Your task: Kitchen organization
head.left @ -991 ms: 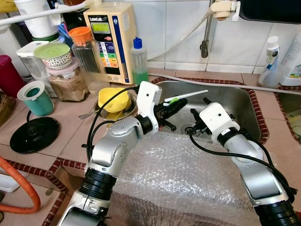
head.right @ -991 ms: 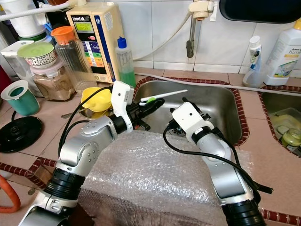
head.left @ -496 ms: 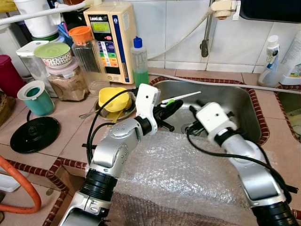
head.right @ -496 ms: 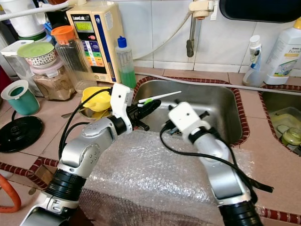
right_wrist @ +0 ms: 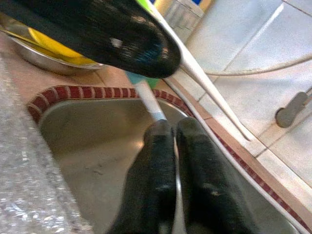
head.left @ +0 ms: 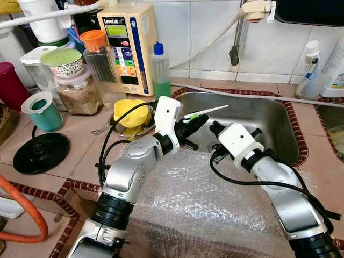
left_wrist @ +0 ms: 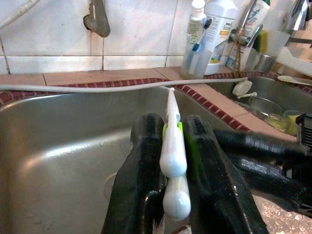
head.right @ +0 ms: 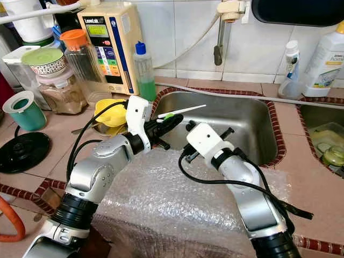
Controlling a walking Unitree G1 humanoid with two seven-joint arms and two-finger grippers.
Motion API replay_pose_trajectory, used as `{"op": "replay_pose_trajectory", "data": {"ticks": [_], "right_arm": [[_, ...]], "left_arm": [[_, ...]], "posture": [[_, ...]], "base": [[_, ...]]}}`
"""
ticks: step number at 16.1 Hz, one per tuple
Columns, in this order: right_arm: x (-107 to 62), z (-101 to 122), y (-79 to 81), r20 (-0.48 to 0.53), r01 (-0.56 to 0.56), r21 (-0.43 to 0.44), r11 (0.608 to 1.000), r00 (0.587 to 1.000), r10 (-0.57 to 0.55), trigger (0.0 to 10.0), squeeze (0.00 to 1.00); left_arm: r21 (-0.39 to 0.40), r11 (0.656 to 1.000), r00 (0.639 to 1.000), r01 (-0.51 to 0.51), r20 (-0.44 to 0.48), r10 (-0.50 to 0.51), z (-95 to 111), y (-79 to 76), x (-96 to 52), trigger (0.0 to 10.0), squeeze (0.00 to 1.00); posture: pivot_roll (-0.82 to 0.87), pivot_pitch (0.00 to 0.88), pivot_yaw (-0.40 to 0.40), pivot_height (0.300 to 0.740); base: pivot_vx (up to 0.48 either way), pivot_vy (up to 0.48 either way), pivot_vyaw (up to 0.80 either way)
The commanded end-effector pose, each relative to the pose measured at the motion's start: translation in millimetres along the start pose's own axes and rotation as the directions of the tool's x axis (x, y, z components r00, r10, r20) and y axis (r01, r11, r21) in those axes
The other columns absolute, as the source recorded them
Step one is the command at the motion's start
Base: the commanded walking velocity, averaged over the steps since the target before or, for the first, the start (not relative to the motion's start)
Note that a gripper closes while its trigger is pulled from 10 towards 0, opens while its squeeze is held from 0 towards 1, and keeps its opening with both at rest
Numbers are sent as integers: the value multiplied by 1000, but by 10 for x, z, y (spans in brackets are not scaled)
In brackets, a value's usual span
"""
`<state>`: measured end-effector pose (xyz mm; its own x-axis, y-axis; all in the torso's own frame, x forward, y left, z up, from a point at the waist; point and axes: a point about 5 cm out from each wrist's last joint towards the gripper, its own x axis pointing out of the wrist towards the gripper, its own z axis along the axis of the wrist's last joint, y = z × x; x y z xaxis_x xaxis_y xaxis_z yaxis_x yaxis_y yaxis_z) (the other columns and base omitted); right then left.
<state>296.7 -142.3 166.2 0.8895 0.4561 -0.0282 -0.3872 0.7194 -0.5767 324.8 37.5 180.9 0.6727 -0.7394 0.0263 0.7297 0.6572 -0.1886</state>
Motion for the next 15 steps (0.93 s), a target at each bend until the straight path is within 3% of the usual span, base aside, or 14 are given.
{"op": "replay_pose_trajectory", "data": {"ticks": [1,12,13,14,15], "right_arm": [[17,20,-47,5,24,-24,999,1000,-24,10000,1000],[55,-35,79,-19,-44,-49,998,999,44,10000,1000],[96,-52,65,-28,-30,-79,996,999,28,10000,933],[125,-68,53,-37,-21,-99,995,999,17,4745,0],[140,-82,38,-42,-7,-104,995,999,3,0,0]], "left_arm": [[8,1000,1000,-2,-6,2,-6,15,-17,3216,0],[10,1000,1000,10,-5,-10,-7,-18,2,3216,0],[10,1000,1000,15,-7,-15,-8,-29,5,3216,0],[9,1000,1000,18,-9,-18,-16,-36,4,3216,0],[9,1000,1000,19,-10,-19,-21,-40,2,3255,0]], "posture": [[-105,0,110,740],[-106,0,111,740],[-105,0,110,740],[-103,0,110,740],[-101,0,108,740]], "base": [[0,0,0],[0,0,0],[0,0,0],[0,0,0],[0,0,0]]}}
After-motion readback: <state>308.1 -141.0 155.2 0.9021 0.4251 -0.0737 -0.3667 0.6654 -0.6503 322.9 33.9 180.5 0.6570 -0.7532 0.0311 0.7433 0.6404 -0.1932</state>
